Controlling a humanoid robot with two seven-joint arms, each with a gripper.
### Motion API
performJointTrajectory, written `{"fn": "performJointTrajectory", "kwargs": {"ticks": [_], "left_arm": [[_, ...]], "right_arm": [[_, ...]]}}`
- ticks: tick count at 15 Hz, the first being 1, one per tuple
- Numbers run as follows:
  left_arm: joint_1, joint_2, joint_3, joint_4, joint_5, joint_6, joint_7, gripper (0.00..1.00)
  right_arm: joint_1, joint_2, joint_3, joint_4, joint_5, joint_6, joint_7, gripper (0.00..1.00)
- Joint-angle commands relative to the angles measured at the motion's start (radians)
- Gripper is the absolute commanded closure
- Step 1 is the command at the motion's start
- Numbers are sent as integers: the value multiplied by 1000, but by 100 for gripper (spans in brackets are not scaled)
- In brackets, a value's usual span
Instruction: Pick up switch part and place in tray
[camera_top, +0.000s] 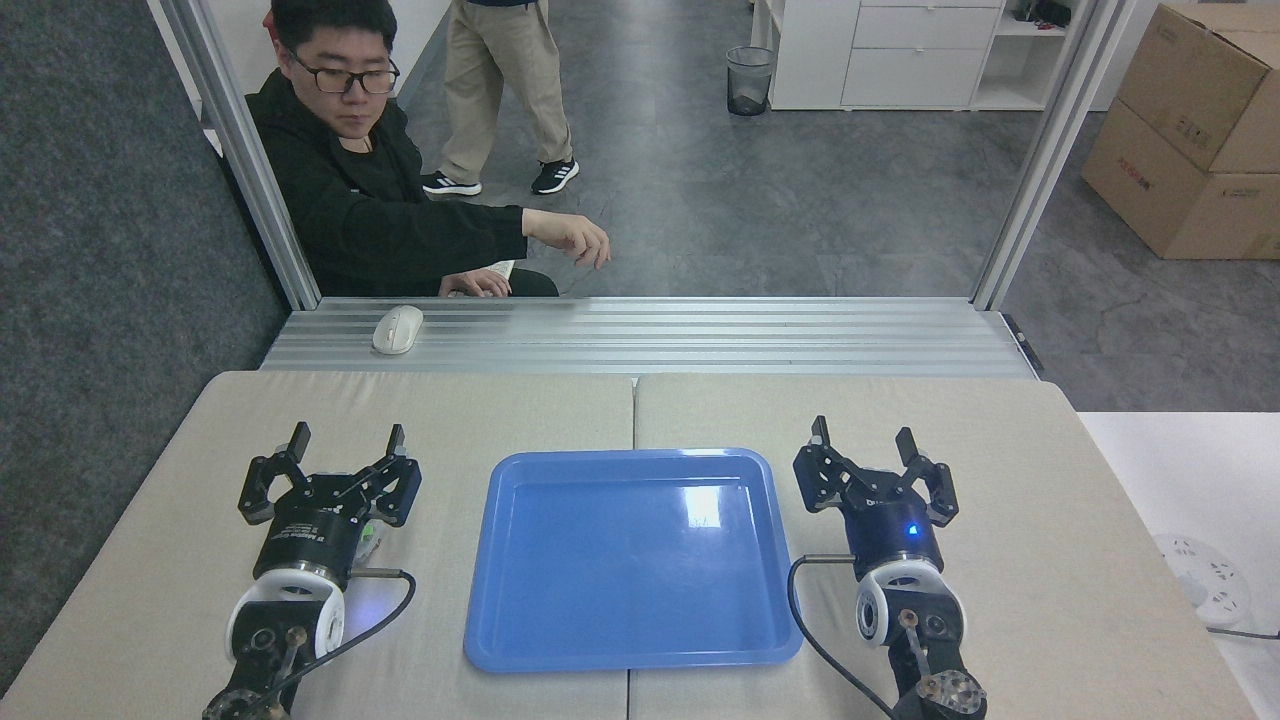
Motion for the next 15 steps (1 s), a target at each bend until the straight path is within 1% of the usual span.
{"fn": "performJointTrajectory", "kwargs": {"ticks": [1,5,9,15], "left_arm": [[1,2,25,16,0,1,4,0],[4,0,25,18,3,-2,2,0],[-2,0,26,13,8,-49,1,0],[1,-2,26,13,8,-51,1,0]], "right_arm": [[0,0,1,0,1,-1,-1,0],[0,0,0,0,0,-1,-1,0],[0,0,1,0,0,-1,-1,0],[0,0,1,0,0,-1,-1,0]]}}
